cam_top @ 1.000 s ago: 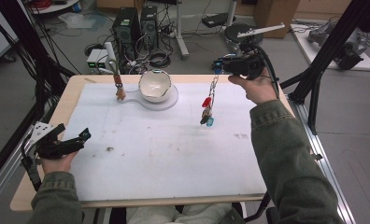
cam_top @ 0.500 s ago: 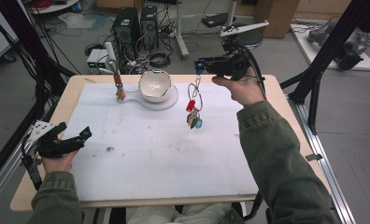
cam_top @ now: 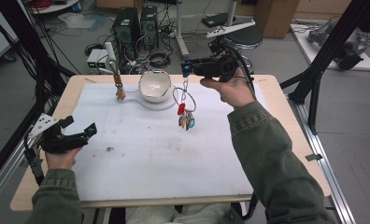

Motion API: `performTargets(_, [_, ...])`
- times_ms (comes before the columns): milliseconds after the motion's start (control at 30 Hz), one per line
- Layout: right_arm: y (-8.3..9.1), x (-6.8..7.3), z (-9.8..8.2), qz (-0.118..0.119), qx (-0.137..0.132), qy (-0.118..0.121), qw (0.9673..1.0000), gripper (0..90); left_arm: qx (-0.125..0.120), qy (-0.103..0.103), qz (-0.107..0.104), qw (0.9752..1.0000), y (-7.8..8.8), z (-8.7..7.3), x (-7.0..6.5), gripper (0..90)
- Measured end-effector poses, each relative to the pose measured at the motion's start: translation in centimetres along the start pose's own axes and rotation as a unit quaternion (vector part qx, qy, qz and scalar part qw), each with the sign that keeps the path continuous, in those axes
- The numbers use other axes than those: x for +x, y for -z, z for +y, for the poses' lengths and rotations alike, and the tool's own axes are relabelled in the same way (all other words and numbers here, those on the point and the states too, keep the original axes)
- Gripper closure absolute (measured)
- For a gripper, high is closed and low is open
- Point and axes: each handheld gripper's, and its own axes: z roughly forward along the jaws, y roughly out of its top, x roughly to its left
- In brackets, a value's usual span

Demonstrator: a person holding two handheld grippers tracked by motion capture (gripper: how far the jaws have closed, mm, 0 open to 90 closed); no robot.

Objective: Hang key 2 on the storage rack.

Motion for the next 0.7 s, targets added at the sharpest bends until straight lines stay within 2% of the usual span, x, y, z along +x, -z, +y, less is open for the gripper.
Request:
performTargets(100, [-0.3,0.4,0.1,0.008,0.001,0.002,1.0,70.5,-0.001,-0.011,-0.027,0.9996,-0.4,0.8,-1.1,1.8])
performTargets(267, [-0.7,1.1,0.1,0.018,0.003,0.011,0.9998,70.5,0.001,-0.03,-0.055,0.9981,-1.6,1.9,-2.5,1.8])
performTargets(500, [-0.8,2.2,0.4,0.034,0.005,0.015,0.9993,70.5,-0.002,-0.028,-0.077,0.9966,-3.1,2.8,-3.3,1.8])
performTargets(700, [-1.4,3.1,0.7,0.047,0.006,0.026,0.9986,70.5,0.001,-0.038,-0.095,0.9947,-4.0,3.7,-4.4,1.8])
